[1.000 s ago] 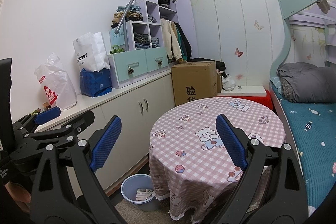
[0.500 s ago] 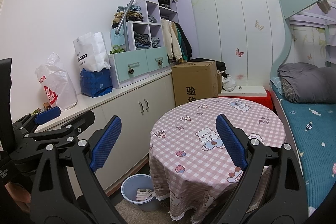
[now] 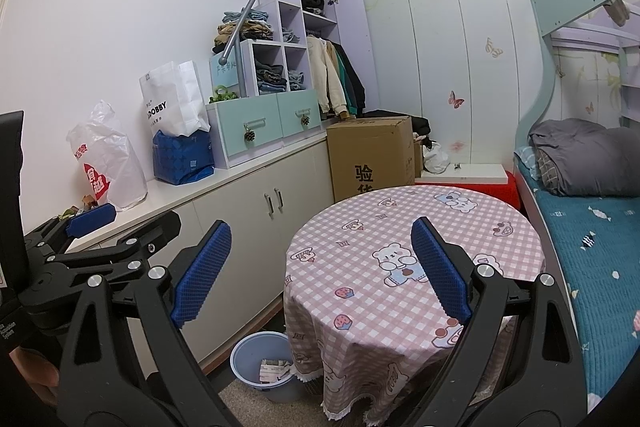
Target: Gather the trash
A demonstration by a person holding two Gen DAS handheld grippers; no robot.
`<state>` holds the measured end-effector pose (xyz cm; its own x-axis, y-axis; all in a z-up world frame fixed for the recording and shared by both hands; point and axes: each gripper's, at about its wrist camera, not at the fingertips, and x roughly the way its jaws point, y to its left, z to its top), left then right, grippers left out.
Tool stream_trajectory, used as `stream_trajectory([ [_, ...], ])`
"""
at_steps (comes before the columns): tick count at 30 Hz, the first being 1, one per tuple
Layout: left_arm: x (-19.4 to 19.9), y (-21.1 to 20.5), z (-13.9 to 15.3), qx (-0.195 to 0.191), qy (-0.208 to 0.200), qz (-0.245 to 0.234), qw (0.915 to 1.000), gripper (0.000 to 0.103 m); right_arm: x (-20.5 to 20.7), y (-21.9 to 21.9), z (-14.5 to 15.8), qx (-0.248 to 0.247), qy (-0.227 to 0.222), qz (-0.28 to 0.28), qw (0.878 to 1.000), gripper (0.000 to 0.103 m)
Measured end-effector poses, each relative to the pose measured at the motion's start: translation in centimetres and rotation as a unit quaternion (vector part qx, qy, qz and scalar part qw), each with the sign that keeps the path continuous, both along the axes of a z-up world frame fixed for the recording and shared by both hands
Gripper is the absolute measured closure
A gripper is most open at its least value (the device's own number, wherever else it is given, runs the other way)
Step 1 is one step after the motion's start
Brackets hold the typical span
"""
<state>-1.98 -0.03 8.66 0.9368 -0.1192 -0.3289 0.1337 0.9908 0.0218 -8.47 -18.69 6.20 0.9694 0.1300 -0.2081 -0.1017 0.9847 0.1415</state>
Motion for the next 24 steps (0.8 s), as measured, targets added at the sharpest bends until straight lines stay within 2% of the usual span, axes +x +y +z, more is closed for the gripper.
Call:
stream_trajectory([
  [24,0.15,0.16,-0.43,0.004,0.004,-0.001,1.0000,0.007,-0.11,0.28,-0.70,0.002,0.005,-0.001,1.000,0.013],
])
